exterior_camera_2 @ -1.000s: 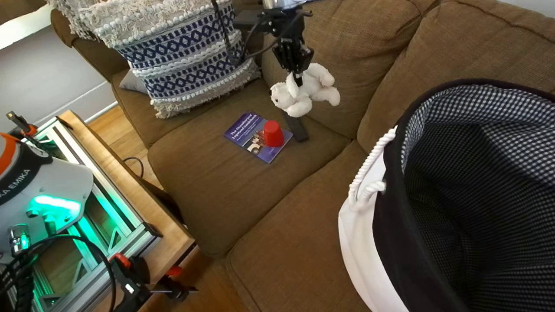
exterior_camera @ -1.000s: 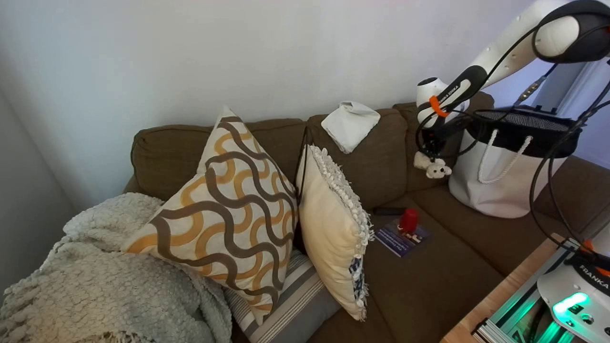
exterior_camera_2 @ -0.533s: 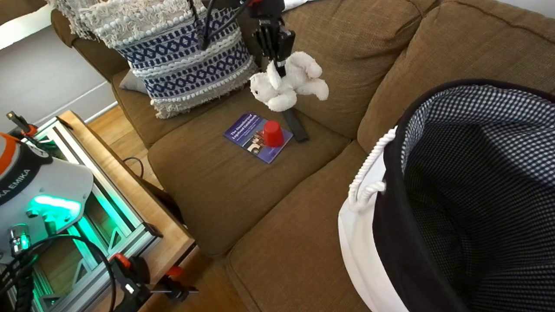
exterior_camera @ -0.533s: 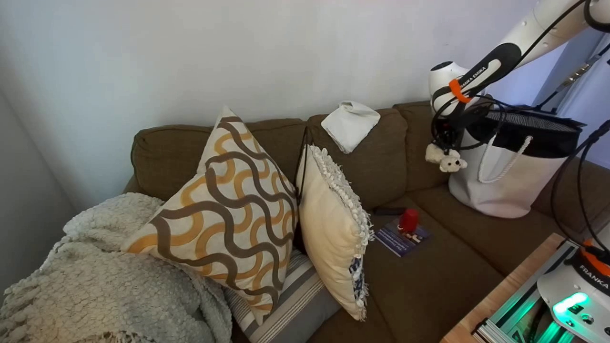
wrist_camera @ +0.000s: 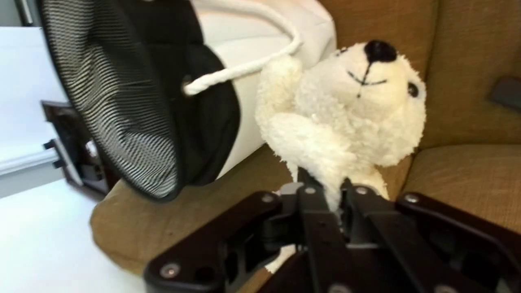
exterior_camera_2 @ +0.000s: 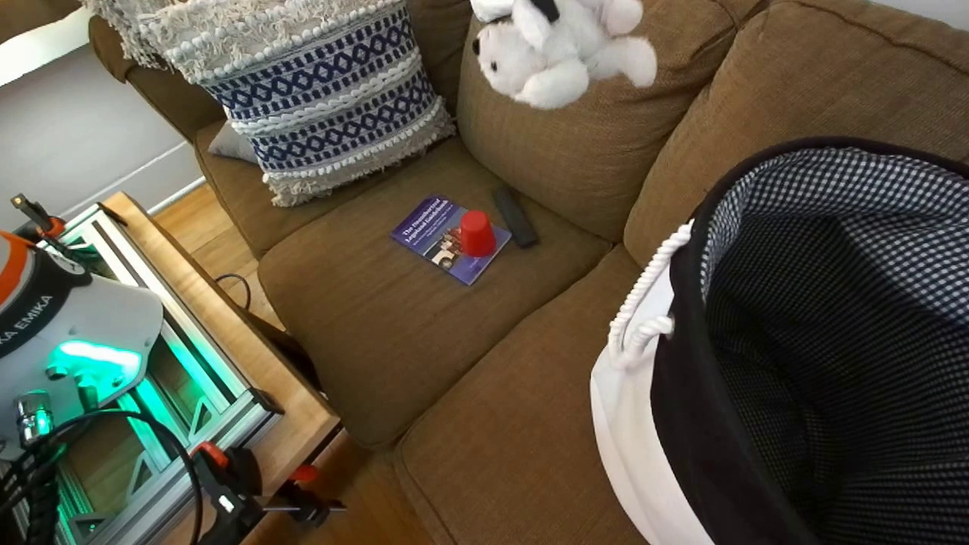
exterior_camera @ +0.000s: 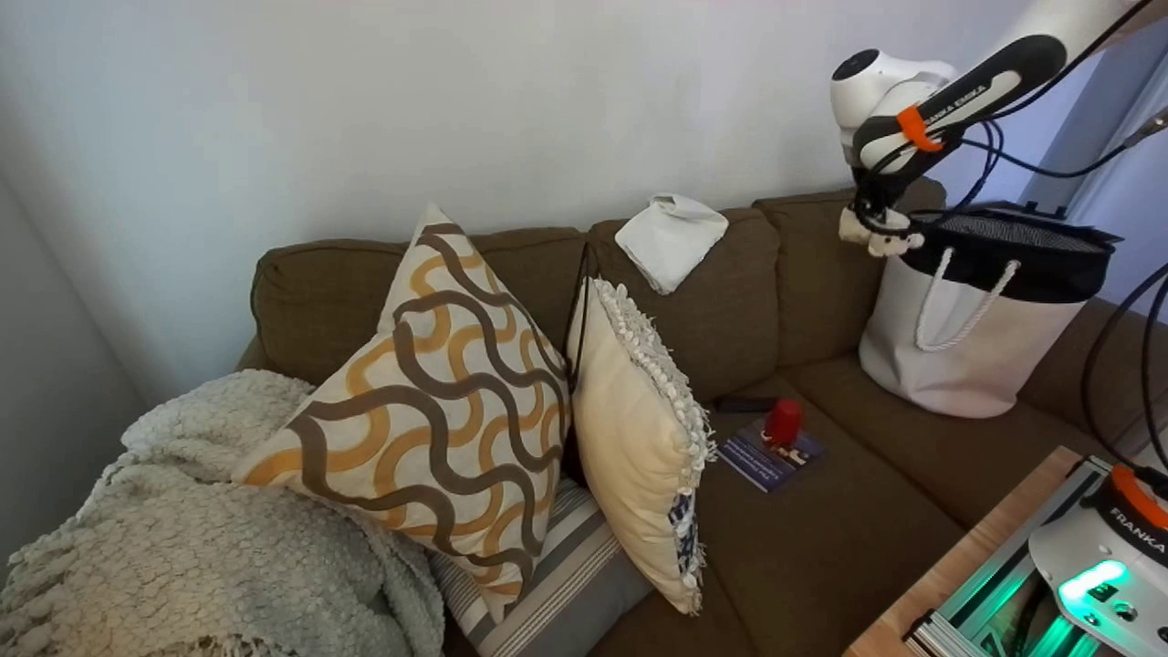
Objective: Pick up the plush toy from the sofa seat and place it on top of the sofa back
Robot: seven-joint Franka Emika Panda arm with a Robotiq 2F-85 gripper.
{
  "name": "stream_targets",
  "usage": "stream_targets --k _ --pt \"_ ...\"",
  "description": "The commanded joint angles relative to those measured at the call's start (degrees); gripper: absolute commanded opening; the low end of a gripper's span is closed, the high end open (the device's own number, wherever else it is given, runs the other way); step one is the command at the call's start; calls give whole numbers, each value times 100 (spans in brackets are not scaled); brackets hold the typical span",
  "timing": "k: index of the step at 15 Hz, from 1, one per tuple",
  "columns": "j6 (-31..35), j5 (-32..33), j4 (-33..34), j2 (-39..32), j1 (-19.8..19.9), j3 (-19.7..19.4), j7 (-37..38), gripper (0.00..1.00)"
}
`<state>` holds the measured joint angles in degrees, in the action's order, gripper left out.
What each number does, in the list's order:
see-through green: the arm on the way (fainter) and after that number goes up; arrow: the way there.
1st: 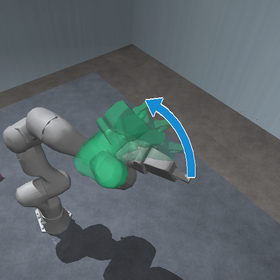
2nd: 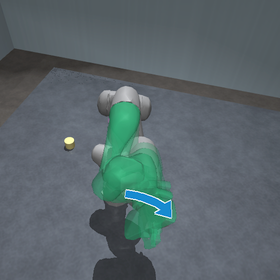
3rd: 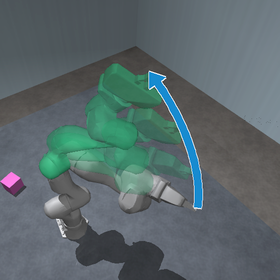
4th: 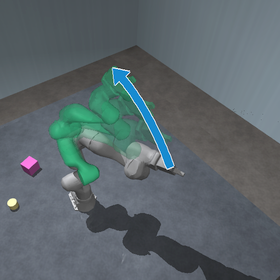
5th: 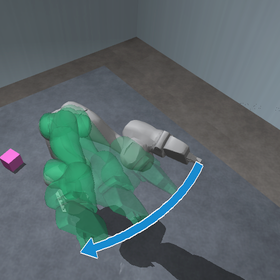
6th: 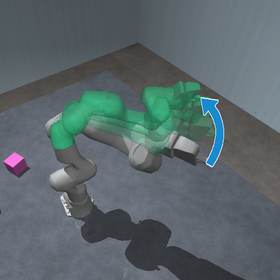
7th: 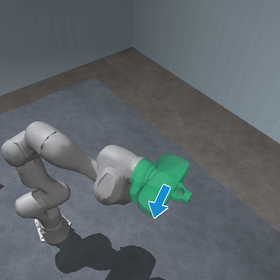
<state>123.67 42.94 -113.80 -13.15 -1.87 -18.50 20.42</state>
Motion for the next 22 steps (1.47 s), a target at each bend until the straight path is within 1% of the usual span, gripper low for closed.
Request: stream_targets --k 1,2,4,5,6,7,8,9,10,11,15,16,18,19,20,21,22 --pt "184 993 363 446 320 246 -109 3" --pt "517 1054 548 405 482 292 -344 3" --pt "1499 773 828 305 855 298 -807 3" --pt "2010 325 975 190 1075 305 -1245 3" --pt "2494 -151 1056 60 1281 311 -1529 3" --pt "2670 -695 1143 -74 1431 356 -1928 3" --pt "2813 -1090 1105 -117 1535 393 -2235 3" --pt "2552 -525 950 136 1284 251 -1788 10" --pt "2703 -808 994 32 1378 235 -2042 10" --pt "2774 -930 1026 -49 1426 230 -2136 10" --pt "2786 -997 1063 -113 1415 294 -2146 10" --pt "2793 -1264 1285 -311 1506 380 -2370 3" --pt "2862 -2140 1872 -882 1746 640 -3153 3" --pt "2817 -2603 2278 -1231 2121 1108 -3692 3" --pt "2605 -2980 2631 -1462 2241 1296 -4114 3" --pt "2481 -3297 2921 -1673 2457 1611 -4573 3" --pt "2273 -3618 3231 -1888 2508 1706 -5007 3"
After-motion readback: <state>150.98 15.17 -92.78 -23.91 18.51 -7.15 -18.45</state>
